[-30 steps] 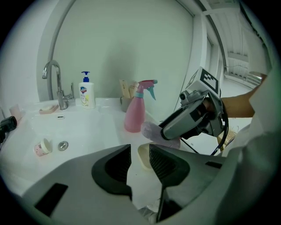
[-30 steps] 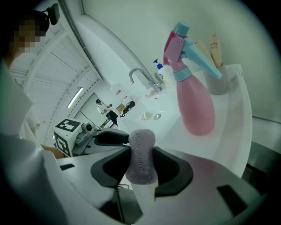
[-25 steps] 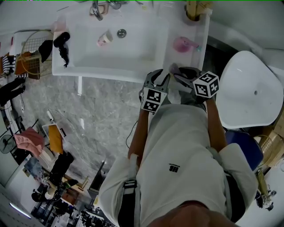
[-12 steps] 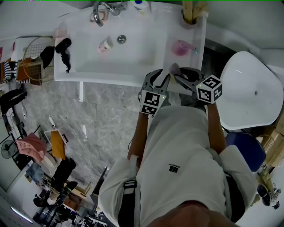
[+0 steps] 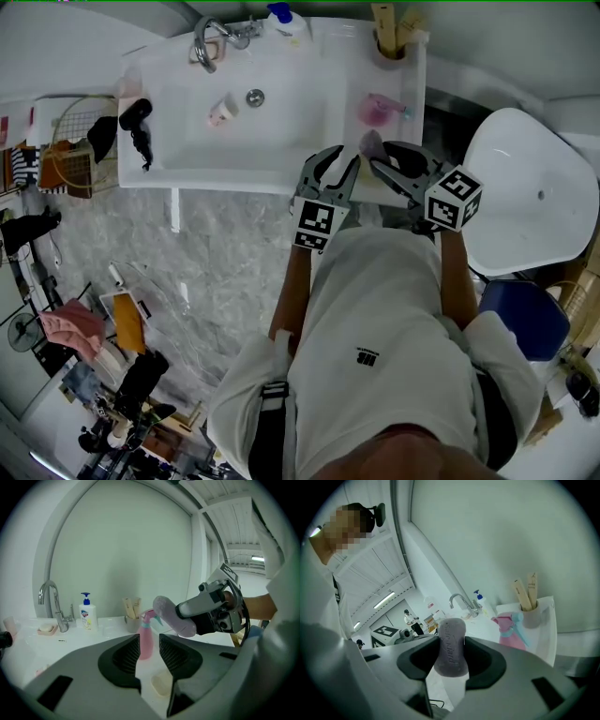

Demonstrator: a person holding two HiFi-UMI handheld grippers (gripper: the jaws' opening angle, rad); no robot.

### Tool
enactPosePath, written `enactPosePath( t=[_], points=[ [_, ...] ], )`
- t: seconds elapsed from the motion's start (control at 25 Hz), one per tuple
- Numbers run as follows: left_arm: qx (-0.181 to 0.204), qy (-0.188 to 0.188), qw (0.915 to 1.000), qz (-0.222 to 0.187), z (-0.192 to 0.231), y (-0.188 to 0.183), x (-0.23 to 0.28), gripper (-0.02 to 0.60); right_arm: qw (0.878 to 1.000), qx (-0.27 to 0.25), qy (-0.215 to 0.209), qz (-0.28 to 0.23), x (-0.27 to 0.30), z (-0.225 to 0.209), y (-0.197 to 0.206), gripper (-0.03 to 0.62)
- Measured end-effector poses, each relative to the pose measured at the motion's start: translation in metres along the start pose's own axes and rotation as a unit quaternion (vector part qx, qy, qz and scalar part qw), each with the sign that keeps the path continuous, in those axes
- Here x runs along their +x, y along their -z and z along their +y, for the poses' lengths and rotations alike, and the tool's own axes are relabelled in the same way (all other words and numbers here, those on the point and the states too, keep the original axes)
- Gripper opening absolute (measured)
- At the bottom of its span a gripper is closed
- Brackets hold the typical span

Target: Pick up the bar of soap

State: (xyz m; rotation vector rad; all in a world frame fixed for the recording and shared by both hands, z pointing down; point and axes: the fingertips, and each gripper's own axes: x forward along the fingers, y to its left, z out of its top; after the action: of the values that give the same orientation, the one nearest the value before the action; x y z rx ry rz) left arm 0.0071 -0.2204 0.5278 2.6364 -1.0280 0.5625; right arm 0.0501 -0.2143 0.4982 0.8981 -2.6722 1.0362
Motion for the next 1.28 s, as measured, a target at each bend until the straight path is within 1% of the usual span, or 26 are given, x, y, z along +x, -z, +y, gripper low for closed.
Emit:
enactPosePath(
  t=[0.2,0.4,0.72,0.84,0.96,1.12,1.28],
  points=[
    [0.016,0.005,0.9992,-0.036,0.000,-0.029,-0.006,0.141,0.999,-0.022,0.011,-0.032,-0.011,0.010,-0.020,0.189],
    [0.032,0.016,0.9970,-0.068,0.000,-0.057,-0.013,0.141,0.997,-0.041,0.038,-0.055,-0.020,0.015,-0.034,0.189],
    [0.057,0.040,0.9923,-0.103,-0.006,-0.085,-0.020,0.141,0.991,-0.059,0.069,-0.101,-0.036,0.023,-0.050,0.187],
    [0.068,0.051,0.9897,-0.115,-0.009,-0.096,-0.024,0.141,0.988,-0.059,0.073,-0.125,-0.043,0.029,-0.059,0.187],
    [0.069,0.061,0.9875,-0.128,-0.012,-0.103,-0.025,0.141,0.985,-0.067,0.073,-0.138,-0.046,0.035,-0.062,0.187],
    [0.070,0.062,0.9864,-0.135,-0.007,-0.109,-0.023,0.141,0.982,-0.057,0.091,-0.156,-0.050,0.035,-0.061,0.187],
    [0.080,0.072,0.9844,-0.139,-0.007,-0.113,-0.028,0.141,0.979,-0.065,0.100,-0.166,-0.055,0.037,-0.065,0.187]
  ],
)
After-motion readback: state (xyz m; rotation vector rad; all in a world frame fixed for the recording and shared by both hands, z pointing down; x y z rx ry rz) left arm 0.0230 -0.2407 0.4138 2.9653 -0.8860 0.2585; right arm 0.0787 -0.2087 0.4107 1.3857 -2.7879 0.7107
